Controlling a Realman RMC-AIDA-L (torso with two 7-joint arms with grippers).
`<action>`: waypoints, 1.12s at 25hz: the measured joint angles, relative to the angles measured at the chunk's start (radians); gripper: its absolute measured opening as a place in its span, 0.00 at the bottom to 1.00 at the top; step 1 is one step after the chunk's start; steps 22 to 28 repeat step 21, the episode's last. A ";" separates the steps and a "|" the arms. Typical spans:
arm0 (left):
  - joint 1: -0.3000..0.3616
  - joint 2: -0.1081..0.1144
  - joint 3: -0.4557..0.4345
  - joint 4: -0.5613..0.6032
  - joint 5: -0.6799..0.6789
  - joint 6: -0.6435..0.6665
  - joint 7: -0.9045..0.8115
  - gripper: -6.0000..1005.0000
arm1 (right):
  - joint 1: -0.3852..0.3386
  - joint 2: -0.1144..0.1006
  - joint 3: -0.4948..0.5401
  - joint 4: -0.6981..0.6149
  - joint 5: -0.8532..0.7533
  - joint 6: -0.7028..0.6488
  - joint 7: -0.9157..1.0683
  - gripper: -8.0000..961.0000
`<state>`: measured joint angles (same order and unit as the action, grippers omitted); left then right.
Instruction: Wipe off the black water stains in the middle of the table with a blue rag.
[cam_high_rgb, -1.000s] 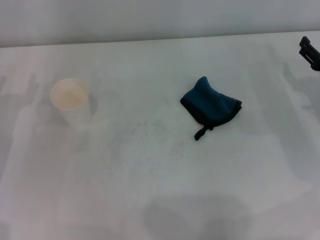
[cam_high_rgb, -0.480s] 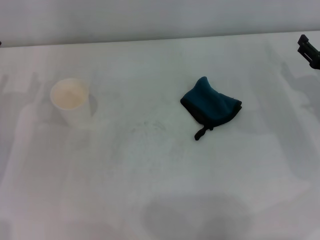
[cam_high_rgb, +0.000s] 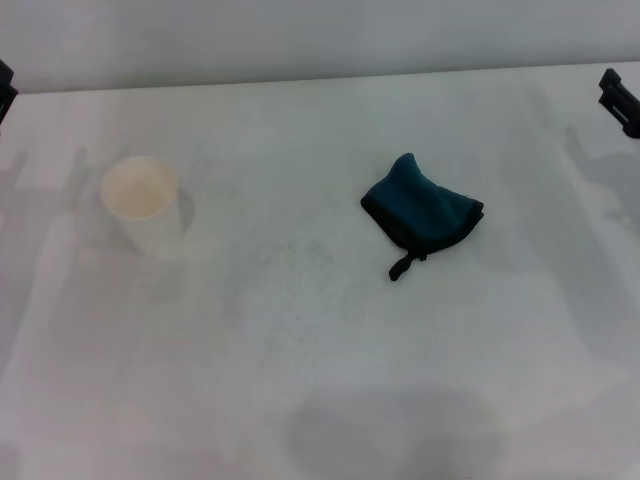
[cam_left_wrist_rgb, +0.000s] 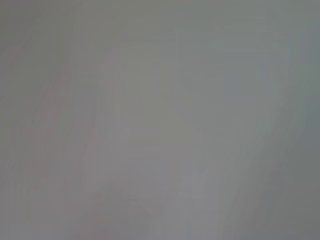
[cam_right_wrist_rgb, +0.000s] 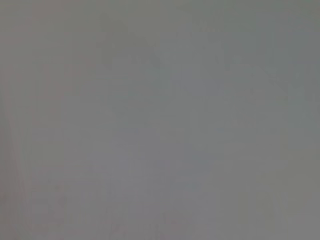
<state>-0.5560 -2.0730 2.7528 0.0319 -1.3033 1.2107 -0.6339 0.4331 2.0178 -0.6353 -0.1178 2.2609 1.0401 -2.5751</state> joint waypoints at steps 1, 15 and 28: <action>0.002 -0.001 0.000 0.000 0.000 0.000 0.000 0.87 | 0.001 -0.001 0.000 -0.003 0.000 0.006 0.001 0.91; 0.009 -0.002 -0.008 -0.005 0.002 -0.010 -0.001 0.87 | 0.010 0.000 0.000 -0.013 0.000 0.006 0.001 0.91; -0.001 0.000 -0.009 -0.009 0.003 -0.013 -0.002 0.87 | 0.010 0.002 0.000 -0.004 0.000 0.005 -0.003 0.91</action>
